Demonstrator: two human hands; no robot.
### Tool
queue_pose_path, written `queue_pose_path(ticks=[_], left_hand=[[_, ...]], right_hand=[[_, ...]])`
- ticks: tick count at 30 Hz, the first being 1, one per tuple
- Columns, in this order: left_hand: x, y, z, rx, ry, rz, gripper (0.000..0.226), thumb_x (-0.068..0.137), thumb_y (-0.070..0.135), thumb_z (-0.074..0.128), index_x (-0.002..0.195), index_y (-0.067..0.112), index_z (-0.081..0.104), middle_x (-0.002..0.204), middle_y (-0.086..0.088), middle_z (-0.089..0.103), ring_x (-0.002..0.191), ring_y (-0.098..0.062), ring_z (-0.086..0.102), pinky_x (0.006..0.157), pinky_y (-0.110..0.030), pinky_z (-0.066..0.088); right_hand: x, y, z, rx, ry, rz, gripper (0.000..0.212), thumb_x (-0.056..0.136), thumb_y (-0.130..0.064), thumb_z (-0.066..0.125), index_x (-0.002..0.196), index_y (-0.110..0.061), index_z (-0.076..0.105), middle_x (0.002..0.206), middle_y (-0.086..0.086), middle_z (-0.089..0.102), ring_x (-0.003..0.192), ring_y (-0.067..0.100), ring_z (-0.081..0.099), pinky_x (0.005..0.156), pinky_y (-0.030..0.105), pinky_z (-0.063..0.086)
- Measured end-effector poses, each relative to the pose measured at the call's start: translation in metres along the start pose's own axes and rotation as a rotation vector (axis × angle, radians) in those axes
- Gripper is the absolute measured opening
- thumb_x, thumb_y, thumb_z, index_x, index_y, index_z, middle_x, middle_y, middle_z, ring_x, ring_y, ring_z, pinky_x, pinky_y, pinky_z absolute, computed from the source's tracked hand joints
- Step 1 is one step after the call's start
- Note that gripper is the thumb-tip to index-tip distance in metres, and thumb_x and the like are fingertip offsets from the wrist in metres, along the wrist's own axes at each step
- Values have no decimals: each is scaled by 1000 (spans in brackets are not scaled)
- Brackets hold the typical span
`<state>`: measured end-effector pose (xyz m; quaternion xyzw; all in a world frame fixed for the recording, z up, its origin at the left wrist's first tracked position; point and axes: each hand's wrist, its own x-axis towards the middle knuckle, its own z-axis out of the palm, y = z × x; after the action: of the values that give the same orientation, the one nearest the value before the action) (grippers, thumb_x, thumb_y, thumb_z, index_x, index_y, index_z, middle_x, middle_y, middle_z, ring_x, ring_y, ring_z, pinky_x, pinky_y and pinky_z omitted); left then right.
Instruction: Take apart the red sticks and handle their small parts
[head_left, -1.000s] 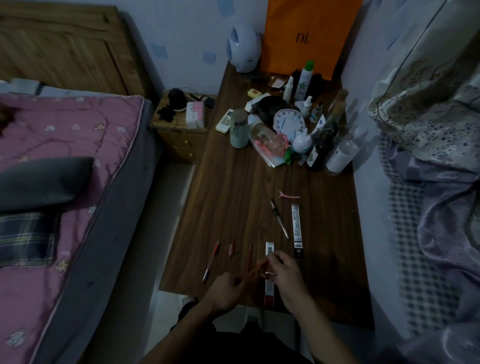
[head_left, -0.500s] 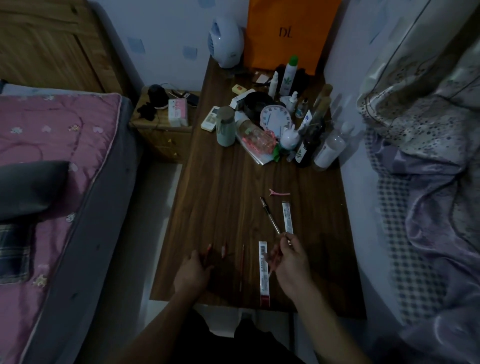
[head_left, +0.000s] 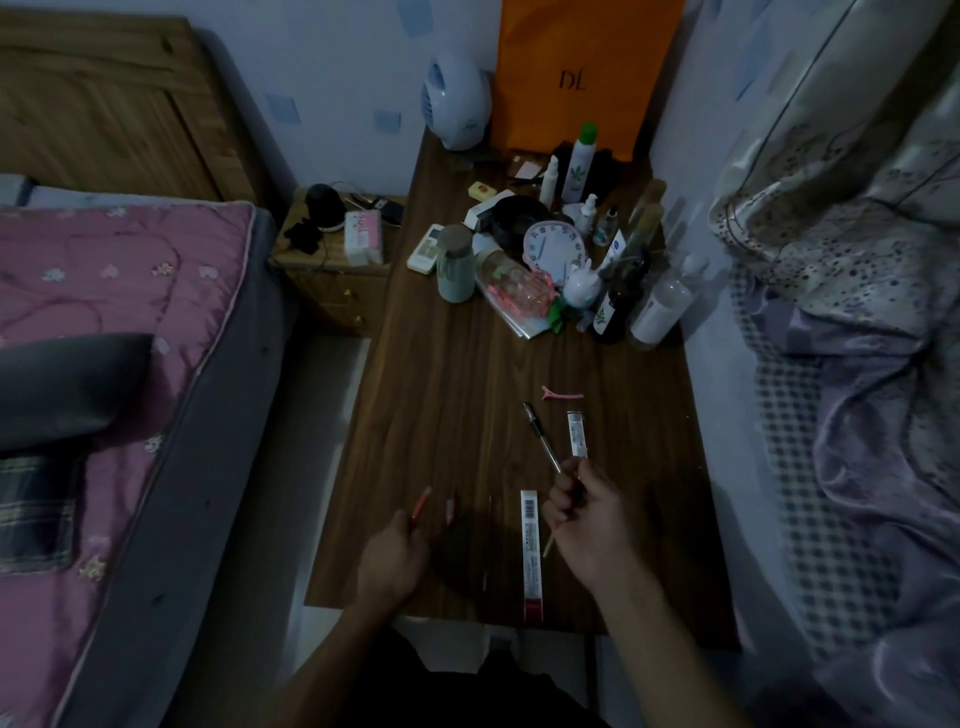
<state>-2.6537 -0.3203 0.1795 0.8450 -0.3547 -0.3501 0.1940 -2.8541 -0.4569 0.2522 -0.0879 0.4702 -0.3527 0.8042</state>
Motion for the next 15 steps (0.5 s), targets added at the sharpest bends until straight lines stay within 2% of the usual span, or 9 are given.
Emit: queue_pose_path(ticks=[3, 5, 6, 8, 11, 13, 15], left_hand=[[-25, 28, -11, -140, -18, 101, 24, 99, 25, 46, 78, 24, 57, 64, 1, 63, 57, -3, 61, 47, -13, 42], [-42, 48, -18, -262, -83, 150, 23, 99, 36, 48, 85, 26, 64, 66, -2, 68, 56, -5, 63, 48, -16, 45], [-51, 57, -22, -302, -118, 188, 24, 97, 42, 48, 88, 29, 66, 67, -1, 69, 54, -8, 63, 50, -21, 46], [-67, 73, -28, -301, -141, 282, 25, 93, 49, 45, 95, 37, 67, 62, 7, 67, 50, -3, 58, 50, -20, 43], [-86, 93, -37, -186, -89, 405, 33, 96, 46, 43, 100, 24, 67, 60, 6, 63, 51, -6, 58, 50, -14, 38], [-97, 103, -43, -181, -101, 446, 37, 97, 49, 39, 97, 21, 64, 66, 0, 65, 54, -10, 59, 51, -19, 41], [-106, 114, -48, -195, -110, 476, 39, 97, 49, 38, 95, 19, 63, 70, 0, 64, 56, -10, 58, 54, -29, 45]], right_hand=[[-7, -8, 12, 82, -52, -3, 23, 101, -28, 47, 93, -14, 62, 64, 0, 55, 49, 10, 46, 42, 22, 36], [-14, -14, 21, 118, -103, -25, 28, 102, -31, 44, 88, -15, 63, 63, -1, 51, 48, 9, 43, 41, 22, 35], [-19, -18, 26, 137, -132, -35, 31, 102, -32, 44, 86, -15, 64, 63, -1, 49, 48, 9, 41, 41, 22, 34], [-30, -24, 35, 180, -190, -48, 34, 102, -33, 43, 84, -17, 67, 62, -2, 47, 48, 9, 40, 41, 22, 34], [-51, -35, 52, 229, -279, -72, 30, 98, -34, 48, 82, -18, 68, 63, -2, 46, 49, 9, 39, 43, 22, 35], [-67, -43, 62, 242, -349, -106, 25, 93, -34, 53, 81, -18, 68, 64, -2, 47, 50, 9, 40, 45, 22, 36], [-81, -48, 71, 238, -431, -152, 23, 92, -34, 54, 84, -17, 67, 64, -1, 47, 51, 10, 40, 46, 22, 37]])
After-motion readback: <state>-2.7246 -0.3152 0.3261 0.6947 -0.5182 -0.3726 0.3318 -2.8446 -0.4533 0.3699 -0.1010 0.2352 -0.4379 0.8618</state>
